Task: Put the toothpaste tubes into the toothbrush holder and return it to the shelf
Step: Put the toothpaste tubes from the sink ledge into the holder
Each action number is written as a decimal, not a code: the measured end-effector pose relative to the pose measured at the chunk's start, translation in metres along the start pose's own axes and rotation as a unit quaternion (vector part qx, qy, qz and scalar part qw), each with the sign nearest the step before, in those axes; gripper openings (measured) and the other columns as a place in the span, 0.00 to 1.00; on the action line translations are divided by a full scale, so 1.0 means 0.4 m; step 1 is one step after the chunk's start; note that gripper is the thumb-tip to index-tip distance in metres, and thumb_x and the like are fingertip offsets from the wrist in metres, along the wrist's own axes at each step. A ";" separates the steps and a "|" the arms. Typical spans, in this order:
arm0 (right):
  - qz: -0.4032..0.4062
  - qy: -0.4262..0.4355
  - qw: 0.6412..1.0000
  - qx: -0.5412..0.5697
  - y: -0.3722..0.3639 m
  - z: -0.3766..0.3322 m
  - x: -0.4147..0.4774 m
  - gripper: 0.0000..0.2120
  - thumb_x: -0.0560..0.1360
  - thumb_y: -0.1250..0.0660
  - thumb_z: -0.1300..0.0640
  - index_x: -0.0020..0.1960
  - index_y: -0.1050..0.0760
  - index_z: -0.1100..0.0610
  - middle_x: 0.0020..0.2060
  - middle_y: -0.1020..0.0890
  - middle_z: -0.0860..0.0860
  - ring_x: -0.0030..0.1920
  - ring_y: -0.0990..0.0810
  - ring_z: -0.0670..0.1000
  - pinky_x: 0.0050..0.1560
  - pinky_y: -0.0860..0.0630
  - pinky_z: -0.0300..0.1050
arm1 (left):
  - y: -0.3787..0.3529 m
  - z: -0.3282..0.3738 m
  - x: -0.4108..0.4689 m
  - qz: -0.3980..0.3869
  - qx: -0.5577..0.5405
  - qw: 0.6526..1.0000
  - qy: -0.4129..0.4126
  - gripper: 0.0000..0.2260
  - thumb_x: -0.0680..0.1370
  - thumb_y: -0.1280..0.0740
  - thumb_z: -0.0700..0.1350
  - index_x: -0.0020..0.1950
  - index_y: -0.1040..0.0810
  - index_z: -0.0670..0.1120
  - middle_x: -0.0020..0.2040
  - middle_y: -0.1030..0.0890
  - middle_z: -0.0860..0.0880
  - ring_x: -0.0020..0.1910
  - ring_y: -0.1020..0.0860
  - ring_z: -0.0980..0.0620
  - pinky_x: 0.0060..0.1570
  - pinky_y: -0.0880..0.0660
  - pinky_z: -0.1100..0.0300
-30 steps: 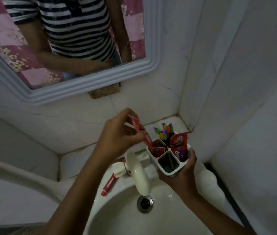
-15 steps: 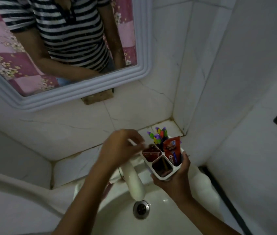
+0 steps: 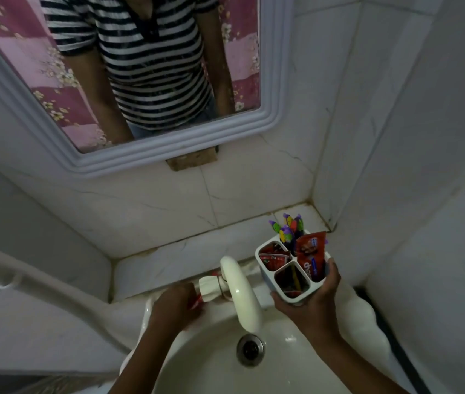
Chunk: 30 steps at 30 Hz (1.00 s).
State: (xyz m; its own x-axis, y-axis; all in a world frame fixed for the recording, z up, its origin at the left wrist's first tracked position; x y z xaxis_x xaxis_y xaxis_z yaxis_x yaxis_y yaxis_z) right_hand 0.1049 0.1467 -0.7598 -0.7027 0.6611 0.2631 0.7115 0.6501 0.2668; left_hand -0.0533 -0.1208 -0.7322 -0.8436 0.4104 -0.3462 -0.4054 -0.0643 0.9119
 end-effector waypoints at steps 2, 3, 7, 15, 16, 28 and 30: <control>-0.001 0.004 1.000 -0.010 0.000 0.002 0.000 0.66 0.54 0.10 0.59 0.79 0.49 0.45 0.72 0.34 0.53 0.67 0.23 0.54 0.63 0.27 0.24 | 0.018 -0.016 0.005 0.005 0.034 0.999 0.005 0.09 0.73 0.30 0.50 0.51 0.21 0.49 0.48 0.17 0.49 0.45 0.18 0.50 0.47 0.19 0.55; -0.002 0.004 1.000 -0.014 -0.002 0.003 -0.002 0.66 0.54 0.10 0.59 0.79 0.49 0.45 0.72 0.34 0.54 0.67 0.23 0.54 0.63 0.26 0.26 | 0.038 -0.032 0.003 0.006 0.044 0.999 0.018 0.10 0.72 0.30 0.50 0.51 0.22 0.49 0.47 0.17 0.49 0.45 0.18 0.50 0.47 0.19 0.56; -0.003 -0.001 1.000 -0.022 0.002 0.001 -0.002 0.67 0.53 0.10 0.57 0.79 0.49 0.46 0.73 0.34 0.59 0.68 0.23 0.57 0.65 0.20 0.50 | 0.185 -0.073 -0.020 0.087 -0.006 0.994 0.065 0.11 0.70 0.26 0.48 0.46 0.25 0.47 0.42 0.19 0.47 0.36 0.19 0.48 0.41 0.18 0.51; -0.009 -0.018 1.000 -0.007 -0.001 -0.006 -0.002 0.66 0.53 0.12 0.49 0.80 0.51 0.37 0.74 0.32 0.56 0.69 0.21 0.55 0.65 0.18 0.57 | 0.401 0.186 -0.039 0.165 -0.288 0.940 -0.079 0.20 0.72 0.26 0.41 0.60 0.29 0.49 0.50 0.20 0.52 0.44 0.19 0.56 0.39 0.22 0.63; -0.007 -0.021 1.000 -0.003 0.000 -0.009 -0.002 0.66 0.53 0.13 0.46 0.78 0.52 0.33 0.74 0.32 0.54 0.69 0.21 0.53 0.65 0.18 0.53 | 0.406 0.229 -0.041 0.163 -0.313 0.930 -0.100 0.19 0.71 0.26 0.41 0.58 0.28 0.49 0.50 0.20 0.53 0.45 0.19 0.56 0.41 0.22 0.63; -0.008 -0.003 1.000 -0.020 0.004 -0.027 0.000 0.64 0.57 0.15 0.41 0.80 0.53 0.40 0.73 0.39 0.32 0.72 0.32 0.32 0.66 0.30 0.24 | 0.264 0.526 -0.035 0.009 -0.254 0.942 -0.218 0.17 0.65 0.21 0.44 0.38 0.29 0.56 0.47 0.19 0.50 0.46 0.18 0.48 0.45 0.19 0.53; -0.005 -0.009 1.000 -0.026 0.005 -0.029 0.002 0.64 0.57 0.15 0.41 0.80 0.54 0.39 0.71 0.38 0.35 0.71 0.30 0.33 0.66 0.27 0.28 | 0.244 0.541 -0.031 -0.018 -0.210 0.949 -0.235 0.16 0.65 0.21 0.46 0.38 0.29 0.56 0.46 0.20 0.51 0.46 0.19 0.49 0.45 0.20 0.56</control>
State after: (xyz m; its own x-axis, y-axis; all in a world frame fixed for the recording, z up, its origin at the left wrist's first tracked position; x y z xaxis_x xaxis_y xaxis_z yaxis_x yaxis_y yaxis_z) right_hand 0.1058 0.1441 -0.7483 -0.7095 0.6610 0.2441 0.7026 0.6369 0.3173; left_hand -0.0061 0.0646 -0.5909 -0.6166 0.7729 -0.1498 -0.6195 -0.3589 0.6982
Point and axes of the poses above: each hand's wrist, its own x-axis towards the middle knuckle, its own y-axis out of the back of the hand, z = x × y, the point moved 8 cm from there along x, towards the middle knuckle
